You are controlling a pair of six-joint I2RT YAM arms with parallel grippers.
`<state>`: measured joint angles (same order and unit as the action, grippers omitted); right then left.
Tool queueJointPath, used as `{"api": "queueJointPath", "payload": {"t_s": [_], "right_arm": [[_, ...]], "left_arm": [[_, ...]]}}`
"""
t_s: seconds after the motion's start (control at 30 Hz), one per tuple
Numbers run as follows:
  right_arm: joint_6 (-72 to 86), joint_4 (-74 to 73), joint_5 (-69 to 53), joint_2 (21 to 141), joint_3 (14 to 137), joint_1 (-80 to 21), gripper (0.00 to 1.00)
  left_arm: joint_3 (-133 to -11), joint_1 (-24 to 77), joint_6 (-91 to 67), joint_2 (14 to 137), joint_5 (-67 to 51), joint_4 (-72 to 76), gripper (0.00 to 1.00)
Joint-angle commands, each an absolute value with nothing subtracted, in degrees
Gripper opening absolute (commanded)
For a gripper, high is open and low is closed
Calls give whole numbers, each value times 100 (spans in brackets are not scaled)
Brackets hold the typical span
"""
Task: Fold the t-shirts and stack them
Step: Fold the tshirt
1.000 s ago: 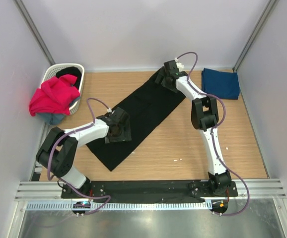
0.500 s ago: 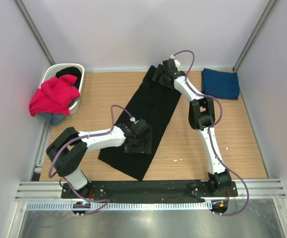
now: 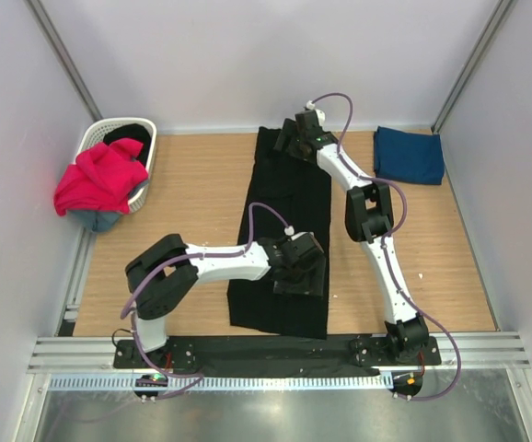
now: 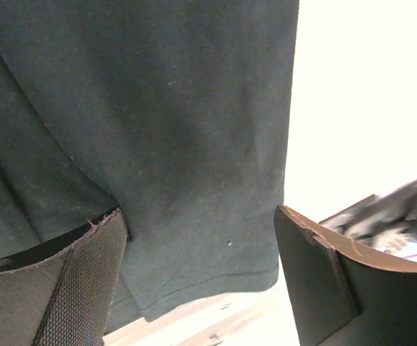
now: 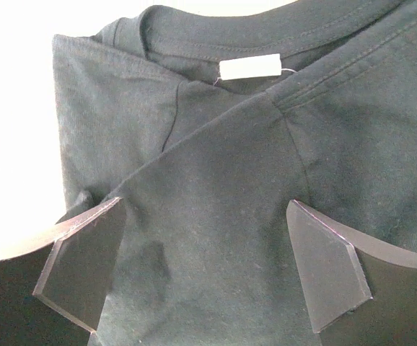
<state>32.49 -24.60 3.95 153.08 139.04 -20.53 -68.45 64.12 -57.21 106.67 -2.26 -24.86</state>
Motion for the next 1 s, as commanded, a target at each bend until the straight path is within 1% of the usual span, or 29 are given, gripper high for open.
{"api": "queueJointPath", "payload": {"t_s": [0.0,0.37,0.53,0.6,0.67,0.77,0.8,0.83,0.93,0.97], "right_arm": [[3340,-2646,79,15794,13887,-2162,99],[3296,-2329,79,15996,14071,-2338,100],[3015,-2540,140,15575,14071,-2329,100],[2892,-2592,132,15128,14080,-2329,100],[2804,-2628,79,14750,14063,-2320,100],[2567,-2619,-464,13836,14054,-2320,100],[2523,-2637,-518,13312,14028,-2329,100],[2435,-2706,-553,13046,14001,-2329,100],[2268,-2856,-362,11956,13519,-2329,100],[2241,-2961,-143,11657,13126,-2320,100]], "left_arm": [[-6732,6504,-6038,11319,-518,-2075,83],[-6618,6504,-6047,11400,-422,-1775,83],[-6601,6451,-5854,11101,-98,-2065,83],[-6600,6399,-5757,10734,52,-2319,84],[-6697,6346,-5521,10452,438,-2774,85],[-7022,6319,-5151,9845,824,-3346,87],[-7205,6319,-5063,9696,887,-3462,88],[-7268,6319,-4880,9364,922,-3559,90],[-7348,6302,-4764,8801,1046,-3840,93],[-7313,6302,-4694,8624,1028,-3884,93]]}}
